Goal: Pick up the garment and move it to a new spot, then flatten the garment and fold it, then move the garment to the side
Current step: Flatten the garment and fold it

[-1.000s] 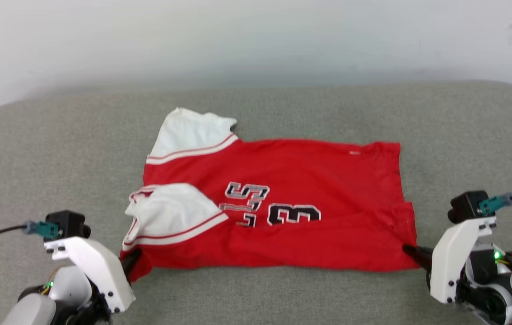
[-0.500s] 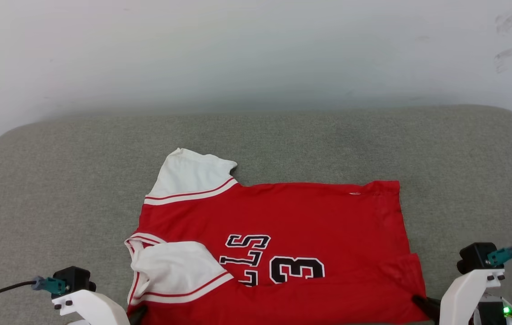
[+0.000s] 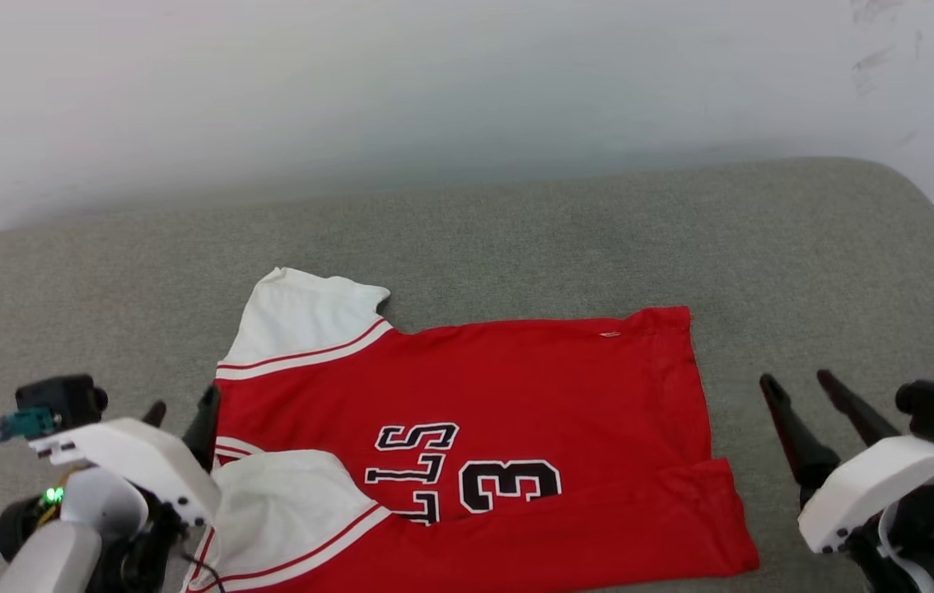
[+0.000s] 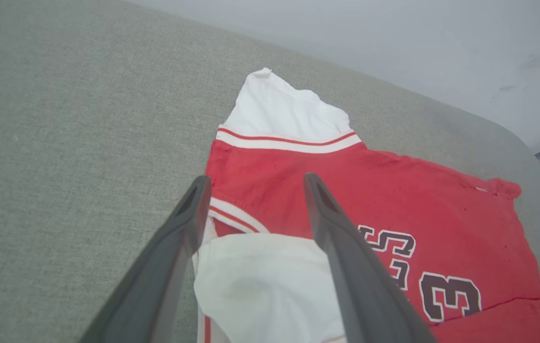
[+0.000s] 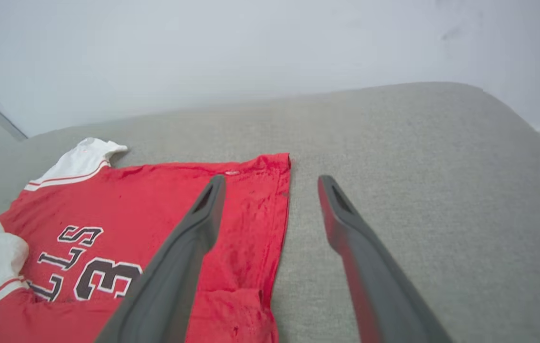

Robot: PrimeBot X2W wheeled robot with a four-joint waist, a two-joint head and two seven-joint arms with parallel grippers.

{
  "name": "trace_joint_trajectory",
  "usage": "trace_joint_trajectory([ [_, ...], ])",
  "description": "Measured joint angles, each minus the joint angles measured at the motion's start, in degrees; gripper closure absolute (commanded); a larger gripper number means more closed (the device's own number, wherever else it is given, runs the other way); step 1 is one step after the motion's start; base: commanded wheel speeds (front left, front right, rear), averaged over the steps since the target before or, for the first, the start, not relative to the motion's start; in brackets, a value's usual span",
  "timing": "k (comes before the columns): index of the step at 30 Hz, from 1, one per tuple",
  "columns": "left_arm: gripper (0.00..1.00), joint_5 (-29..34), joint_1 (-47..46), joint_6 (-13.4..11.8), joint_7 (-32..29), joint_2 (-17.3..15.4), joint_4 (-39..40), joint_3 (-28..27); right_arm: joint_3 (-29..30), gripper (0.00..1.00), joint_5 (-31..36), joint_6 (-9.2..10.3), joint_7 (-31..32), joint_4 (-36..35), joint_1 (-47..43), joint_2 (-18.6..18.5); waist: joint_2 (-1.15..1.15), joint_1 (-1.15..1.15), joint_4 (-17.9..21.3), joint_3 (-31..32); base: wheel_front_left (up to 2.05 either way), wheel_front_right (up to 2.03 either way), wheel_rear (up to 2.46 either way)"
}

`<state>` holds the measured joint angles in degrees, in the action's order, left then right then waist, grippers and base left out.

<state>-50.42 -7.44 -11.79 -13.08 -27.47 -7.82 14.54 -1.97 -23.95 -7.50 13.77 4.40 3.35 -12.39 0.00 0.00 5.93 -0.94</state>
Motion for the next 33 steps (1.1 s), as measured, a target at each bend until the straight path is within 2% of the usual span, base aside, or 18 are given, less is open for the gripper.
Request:
trace_joint_trajectory([
  [4,0.0,2.26,-6.58,0.6,2.8,-0.18,-0.34,-0.54,1.25,0.0,2.9,0.0,-5.13,-2.27,3.14,1.14,0.0,0.0,0.99,-2.58,0.0,0.0,0.0],
  [9,0.0,4.0,-16.09,1.23,3.12,-1.15,-2.07,-0.9,1.67,0.0,5.42,0.0,-9.39,-6.17,7.78,2.67,0.0,-0.01,2.39,-7.83,0.0,0.0,0.0],
  [12,0.0,4.36,-22.17,2.11,1.6,-2.56,-3.74,-1.18,1.93,0.0,6.2,0.0,-10.31,-7.8,10.37,3.68,0.0,-0.01,3.37,-11.72,0.0,0.0,0.0],
  [15,0.0,3.18,-28.05,4.16,-1.33,-3.57,-5.6,-1.42,2.1,0.0,6.71,0.0,-11.23,-9.32,12.43,4.44,0.0,-0.01,4.5,-15.66,0.0,0.0,0.0],
  [22,0.0,1.75,-41.6,7.86,-16.66,-9.15,-10.74,1.36,1.38,0.0,6.97,0.0,-12.24,-11.29,14.95,5.65,0.0,-0.02,7.27,-23.92,0.0,0.0,0.0],
  [29,0.0,1.4,-47.76,7.8,-34.34,-14.81,-14.73,5.15,0.3,0.0,5.98,0.0,-13.13,-10.44,15.28,6.94,0.0,-0.02,10.15,-29.38,0.0,0.0,0.0],
  [33,0.0,-0.05,-48.42,6.66,-43.19,-17.56,-15.39,6.04,0.19,0.0,5.33,0.0,-13.67,-9.62,15.4,7.21,0.0,-0.01,11.43,-31.2,0.0,0.0,0.0],
])
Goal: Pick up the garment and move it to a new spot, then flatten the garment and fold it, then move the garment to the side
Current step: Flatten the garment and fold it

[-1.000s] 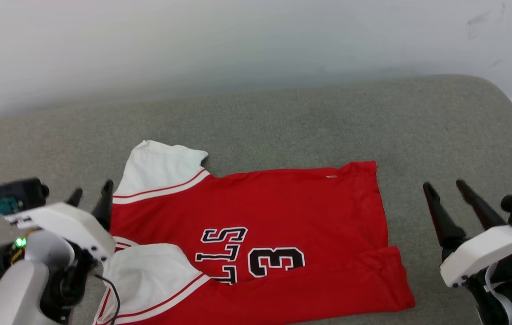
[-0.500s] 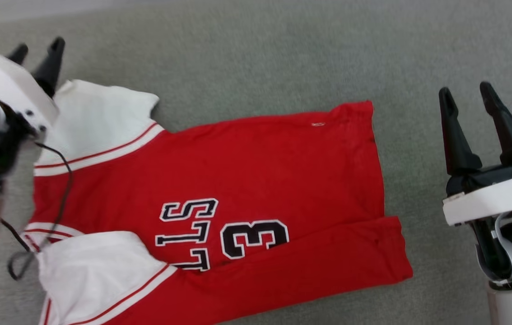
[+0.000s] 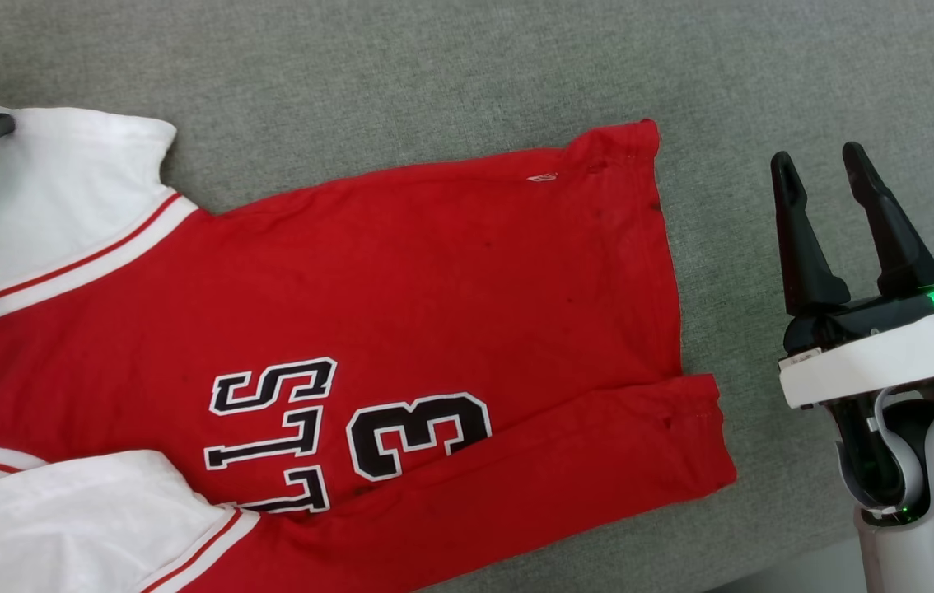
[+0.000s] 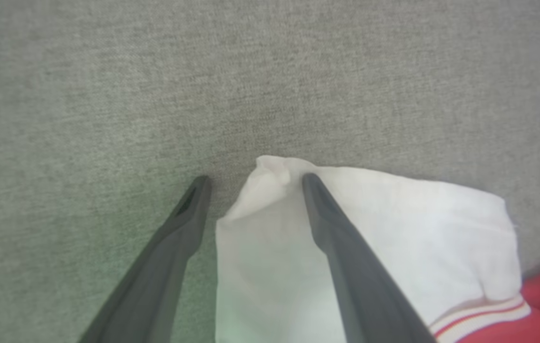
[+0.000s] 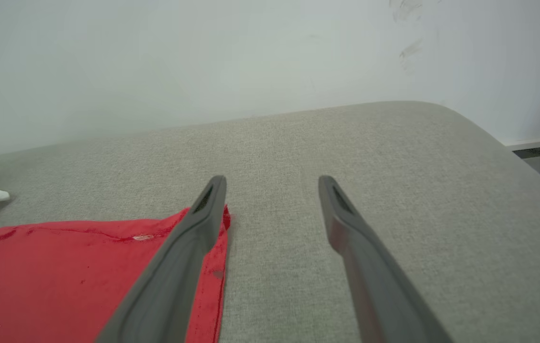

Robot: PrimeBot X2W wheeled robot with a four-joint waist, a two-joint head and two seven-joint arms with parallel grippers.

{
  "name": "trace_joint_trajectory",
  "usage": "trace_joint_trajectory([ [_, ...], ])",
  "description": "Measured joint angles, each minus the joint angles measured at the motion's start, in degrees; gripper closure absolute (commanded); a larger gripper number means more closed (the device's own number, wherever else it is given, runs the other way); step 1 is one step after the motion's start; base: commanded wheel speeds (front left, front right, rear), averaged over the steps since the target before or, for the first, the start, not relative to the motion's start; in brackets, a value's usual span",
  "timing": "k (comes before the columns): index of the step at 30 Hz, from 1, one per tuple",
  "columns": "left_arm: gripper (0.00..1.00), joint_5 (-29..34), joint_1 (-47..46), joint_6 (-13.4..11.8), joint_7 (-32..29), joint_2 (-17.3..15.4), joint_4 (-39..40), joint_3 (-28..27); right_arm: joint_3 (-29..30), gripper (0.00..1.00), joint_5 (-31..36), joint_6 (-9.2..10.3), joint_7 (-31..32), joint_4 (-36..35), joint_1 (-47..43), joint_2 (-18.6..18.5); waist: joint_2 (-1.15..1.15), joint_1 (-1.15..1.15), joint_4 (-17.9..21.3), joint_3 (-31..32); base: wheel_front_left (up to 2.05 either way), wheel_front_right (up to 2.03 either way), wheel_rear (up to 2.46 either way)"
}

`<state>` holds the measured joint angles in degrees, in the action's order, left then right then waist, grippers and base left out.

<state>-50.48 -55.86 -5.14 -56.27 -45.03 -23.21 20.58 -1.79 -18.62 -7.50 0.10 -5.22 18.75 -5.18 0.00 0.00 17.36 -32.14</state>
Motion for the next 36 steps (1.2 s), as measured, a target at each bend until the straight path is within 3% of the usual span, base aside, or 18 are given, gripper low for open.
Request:
trace_joint_trajectory([
  [4,0.0,-0.82,-0.14,-1.67,-2.04,-0.62,0.63,-0.41,-0.18,0.0,-0.94,0.0,-0.15,0.76,0.34,0.13,0.0,0.0,0.64,-1.3,0.0,0.0,0.0],
  [5,0.44,-1.2,-0.1,-1.97,-2.05,-0.33,0.6,-0.49,-0.24,0.0,-1.11,0.0,-0.14,0.94,0.65,0.14,0.0,0.01,0.74,-1.56,0.0,0.0,0.0],
  [7,1.0,-1.59,0.21,-2.44,-1.52,-0.01,0.47,-0.99,-0.41,0.0,-1.4,0.0,-0.1,1.42,1.02,0.14,0.0,0.01,0.89,-1.81,0.0,0.0,0.0],
  [15,1.0,-2.21,1.61,-1.9,4.15,3.18,-1.24,-1.6,-0.22,0.0,-4.87,0.0,4.77,5.41,3.15,-2.41,0.0,0.0,-0.31,0.05,0.0,0.0,0.0],
  [25,1.0,-0.63,1.13,1.67,10.58,9.75,-0.26,1.56,-3.03,0.0,-12.41,0.0,26.31,18.11,12.38,-10.26,0.0,0.0,-6.28,4.0,0.0,0.0,0.0],
  [30,1.0,-0.6,0.1,2.67,12.05,13.08,1.23,3.04,-4.65,0.0,-13.8,0.0,34.38,22.21,17.91,-12.01,0.0,0.0,-10.18,4.76,0.0,0.0,0.0],
  [36,1.0,0.01,-0.91,3.64,13.67,14.86,1.56,4.11,-5.31,0.0,-14.13,0.0,40.88,27.93,22.19,-11.95,0.0,0.0,-13.72,3.73,0.0,0.0,0.0],
])
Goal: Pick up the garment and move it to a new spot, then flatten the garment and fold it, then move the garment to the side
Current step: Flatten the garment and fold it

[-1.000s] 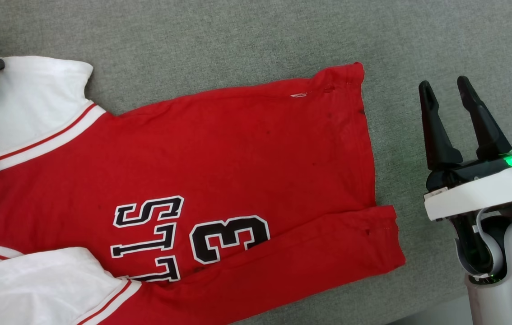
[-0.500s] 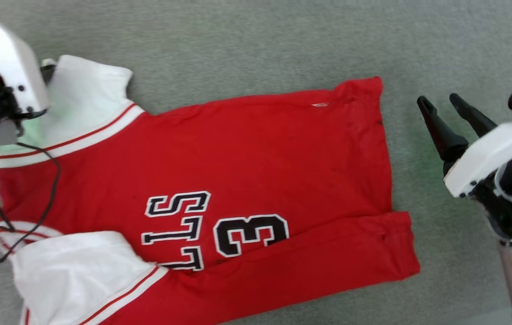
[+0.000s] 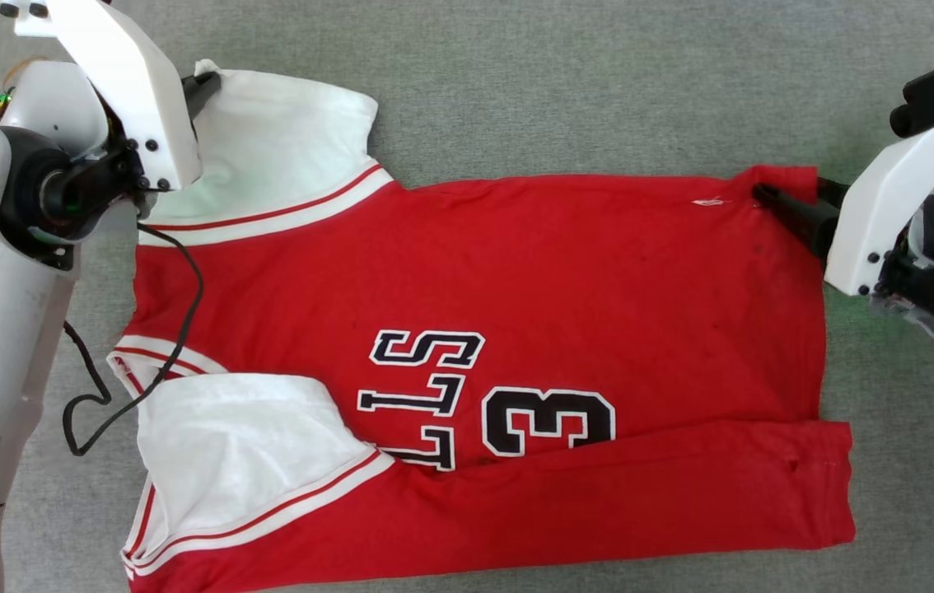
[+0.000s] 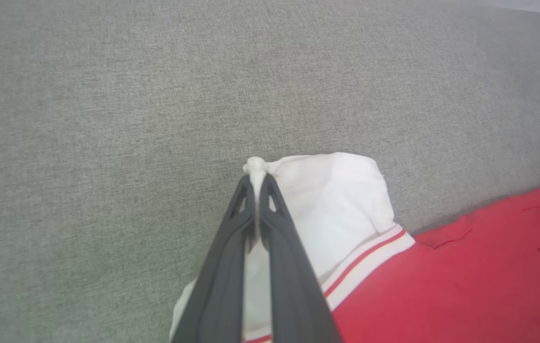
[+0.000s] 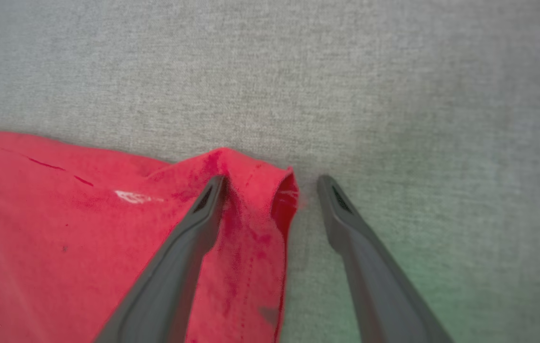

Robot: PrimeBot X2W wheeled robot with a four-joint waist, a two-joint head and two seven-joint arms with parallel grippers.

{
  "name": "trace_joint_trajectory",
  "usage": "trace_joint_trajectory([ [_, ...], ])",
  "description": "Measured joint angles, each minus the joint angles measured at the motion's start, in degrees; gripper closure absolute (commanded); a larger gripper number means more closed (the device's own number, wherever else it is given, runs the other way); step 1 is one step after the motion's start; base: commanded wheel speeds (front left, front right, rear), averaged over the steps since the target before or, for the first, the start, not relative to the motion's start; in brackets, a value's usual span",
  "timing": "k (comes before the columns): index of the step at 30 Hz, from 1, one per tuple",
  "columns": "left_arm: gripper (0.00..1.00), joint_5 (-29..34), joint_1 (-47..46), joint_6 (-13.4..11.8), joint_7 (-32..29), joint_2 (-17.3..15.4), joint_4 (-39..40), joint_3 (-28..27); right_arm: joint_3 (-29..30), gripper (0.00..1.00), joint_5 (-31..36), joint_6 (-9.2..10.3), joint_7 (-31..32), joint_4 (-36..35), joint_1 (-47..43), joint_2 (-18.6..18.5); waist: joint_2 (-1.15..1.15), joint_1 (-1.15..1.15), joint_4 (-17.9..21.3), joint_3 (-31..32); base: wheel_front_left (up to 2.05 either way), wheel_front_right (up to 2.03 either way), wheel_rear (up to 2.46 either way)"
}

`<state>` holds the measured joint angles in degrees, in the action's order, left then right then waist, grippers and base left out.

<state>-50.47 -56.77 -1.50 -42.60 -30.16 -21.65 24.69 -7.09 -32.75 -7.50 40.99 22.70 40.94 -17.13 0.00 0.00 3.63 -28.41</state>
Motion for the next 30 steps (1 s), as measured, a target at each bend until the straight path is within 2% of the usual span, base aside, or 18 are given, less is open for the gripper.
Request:
trace_joint_trajectory([
  [1,1.0,0.2,0.01,0.03,0.26,0.08,-0.02,0.15,0.09,0.0,0.0,-0.01,1.16,0.78,0.57,-0.05,0.0,0.0,-0.35,-0.2,0.0,0.0,0.0],
  [2,1.0,0.32,0.0,0.2,0.46,0.19,-0.03,0.23,0.31,0.08,0.01,-0.02,2.66,1.88,1.18,0.01,0.0,0.0,-0.67,-0.34,0.0,0.0,0.0],
  [3,1.0,0.32,0.01,0.37,0.53,0.21,-0.07,0.33,0.52,0.58,0.08,-0.04,4.04,2.69,1.79,-0.01,0.0,0.0,-0.92,-0.42,0.0,0.0,0.0],
  [4,1.0,0.32,0.01,0.49,0.71,0.21,-0.11,0.4,0.7,1.0,0.4,-0.04,5.0,3.32,2.26,0.05,0.0,0.01,-1.11,-0.44,0.0,0.0,0.0],
  [7,1.0,0.32,0.19,0.85,0.98,0.26,-0.55,0.64,1.08,1.0,1.05,-0.01,7.64,4.86,3.05,0.4,0.0,0.0,-1.36,0.03,0.0,0.0,0.0],
  [11,1.0,-0.14,0.85,1.09,2.11,0.32,-1.2,0.35,0.79,1.0,1.85,0.01,7.81,5.06,3.08,1.0,0.0,0.0,-1.44,1.23,0.0,0.0,0.0],
  [18,1.0,-1.93,8.47,1.23,9.07,-0.45,-0.02,-2.9,1.68,1.0,2.55,0.0,1.63,0.18,-0.74,0.53,0.0,0.0,-1.57,7.59,0.0,0.0,0.0],
  [25,1.0,-3.19,23.73,-1.63,16.08,-2.08,6.27,-5.86,3.79,1.0,2.29,0.0,-1.41,-3.02,-11.15,0.69,0.0,0.0,-1.99,14.77,0.0,0.0,0.0],
  [30,1.0,-5.6,37.81,-4.94,20.33,-1.85,12.25,-8.4,4.93,1.0,1.87,0.0,-2.42,-4.46,-19.42,2.04,0.0,0.01,-2.41,19.23,0.0,0.0,0.0],
])
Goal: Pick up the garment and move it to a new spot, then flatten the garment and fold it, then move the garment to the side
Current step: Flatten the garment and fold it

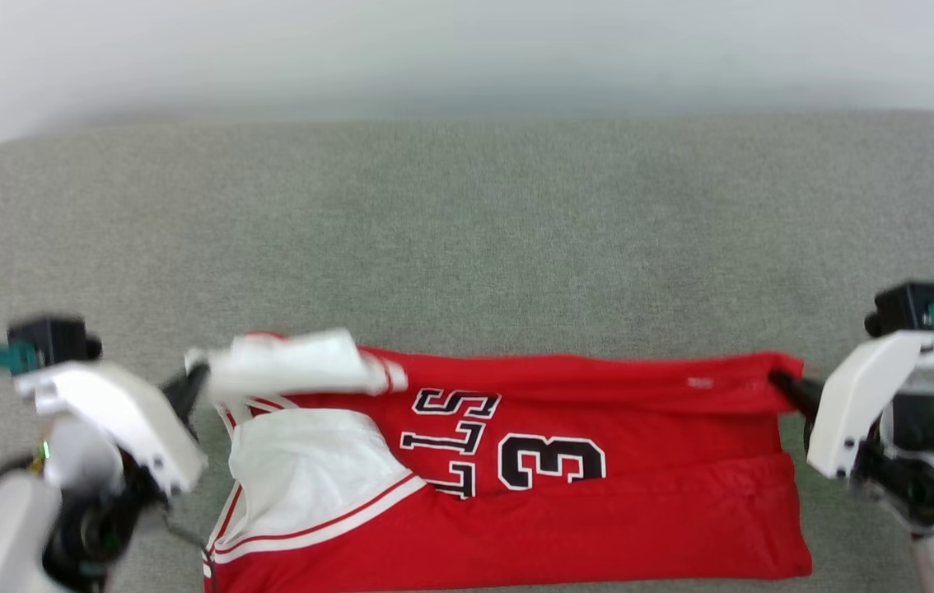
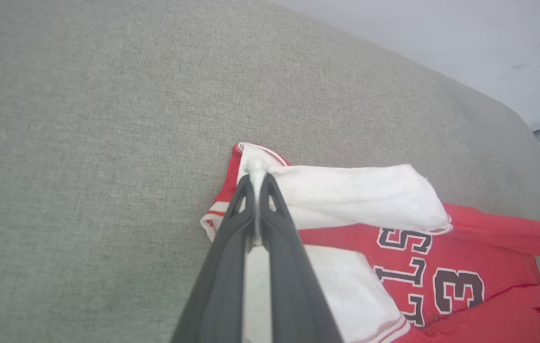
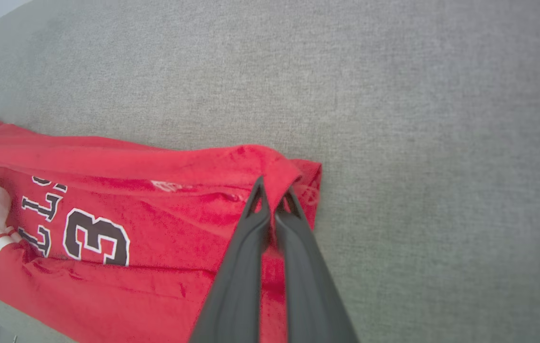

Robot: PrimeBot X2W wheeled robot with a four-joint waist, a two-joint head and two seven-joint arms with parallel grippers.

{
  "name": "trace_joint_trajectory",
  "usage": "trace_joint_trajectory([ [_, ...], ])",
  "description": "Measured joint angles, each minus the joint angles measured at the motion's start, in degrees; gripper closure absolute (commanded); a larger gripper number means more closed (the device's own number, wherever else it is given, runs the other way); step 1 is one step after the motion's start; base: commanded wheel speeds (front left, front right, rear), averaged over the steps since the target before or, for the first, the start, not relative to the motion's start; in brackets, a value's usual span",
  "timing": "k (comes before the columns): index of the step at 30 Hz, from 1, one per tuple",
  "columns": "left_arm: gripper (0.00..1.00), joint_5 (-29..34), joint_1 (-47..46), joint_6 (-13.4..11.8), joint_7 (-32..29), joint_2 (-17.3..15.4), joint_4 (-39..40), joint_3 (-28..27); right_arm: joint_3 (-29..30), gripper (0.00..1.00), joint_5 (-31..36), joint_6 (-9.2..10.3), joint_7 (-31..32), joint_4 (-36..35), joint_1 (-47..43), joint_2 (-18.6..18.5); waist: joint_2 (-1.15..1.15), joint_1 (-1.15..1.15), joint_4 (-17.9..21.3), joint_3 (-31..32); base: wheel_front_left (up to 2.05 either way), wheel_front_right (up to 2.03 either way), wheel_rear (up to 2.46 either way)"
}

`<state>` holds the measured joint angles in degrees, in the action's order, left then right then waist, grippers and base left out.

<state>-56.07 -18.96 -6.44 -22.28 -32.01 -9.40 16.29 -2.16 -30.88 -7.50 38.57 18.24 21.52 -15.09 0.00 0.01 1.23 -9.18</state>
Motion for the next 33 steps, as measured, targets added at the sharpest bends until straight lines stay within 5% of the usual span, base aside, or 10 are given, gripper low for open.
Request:
trace_joint_trajectory([
  [7,1.0,-4.64,15.63,-2.72,2.3,3.15,3.48,-1.32,1.69,1.0,-0.34,0.0,-1.54,0.03,-8.5,1.4,0.0,0.01,-0.29,2.88,0.0,0.0,0.0],
  [10,1.0,-5.91,19.07,-2.83,3.11,5.32,3.27,-0.8,1.62,0.78,-0.78,0.0,-1.98,0.9,-10.98,2.32,0.0,0.01,-0.04,3.09,0.0,0.0,0.0],
  [11,0.8,-6.13,19.62,-2.85,3.41,5.79,2.74,-0.68,1.67,0.65,-1.01,0.0,-2.53,1.37,-11.62,2.4,0.0,0.01,-0.01,3.11,0.0,0.0,0.0],
  [12,0.12,-6.23,20.0,-2.5,3.6,6.0,1.71,-0.49,1.43,0.0,-0.99,0.0,-3.11,1.57,-12.18,2.33,0.0,0.0,0.06,3.11,0.0,0.0,0.0],
  [13,0.0,-6.22,20.07,-2.13,4.05,6.3,1.0,-0.37,1.24,0.0,-1.07,0.0,-3.81,1.71,-12.66,2.31,0.0,0.0,0.11,3.13,0.0,0.0,0.0],
  [24,0.0,2.93,18.03,-2.66,16.47,9.05,2.08,1.62,-0.66,0.0,-1.34,0.0,-15.71,-5.33,-16.94,1.22,0.0,0.0,0.95,6.77,0.0,0.0,0.0],
  [33,0.0,11.56,15.42,-3.1,27.31,10.74,5.53,3.66,5.11,0.0,-0.18,0.0,-10.22,-14.05,-18.37,-0.9,0.0,0.0,1.96,9.88,0.0,0.0,0.0],
])
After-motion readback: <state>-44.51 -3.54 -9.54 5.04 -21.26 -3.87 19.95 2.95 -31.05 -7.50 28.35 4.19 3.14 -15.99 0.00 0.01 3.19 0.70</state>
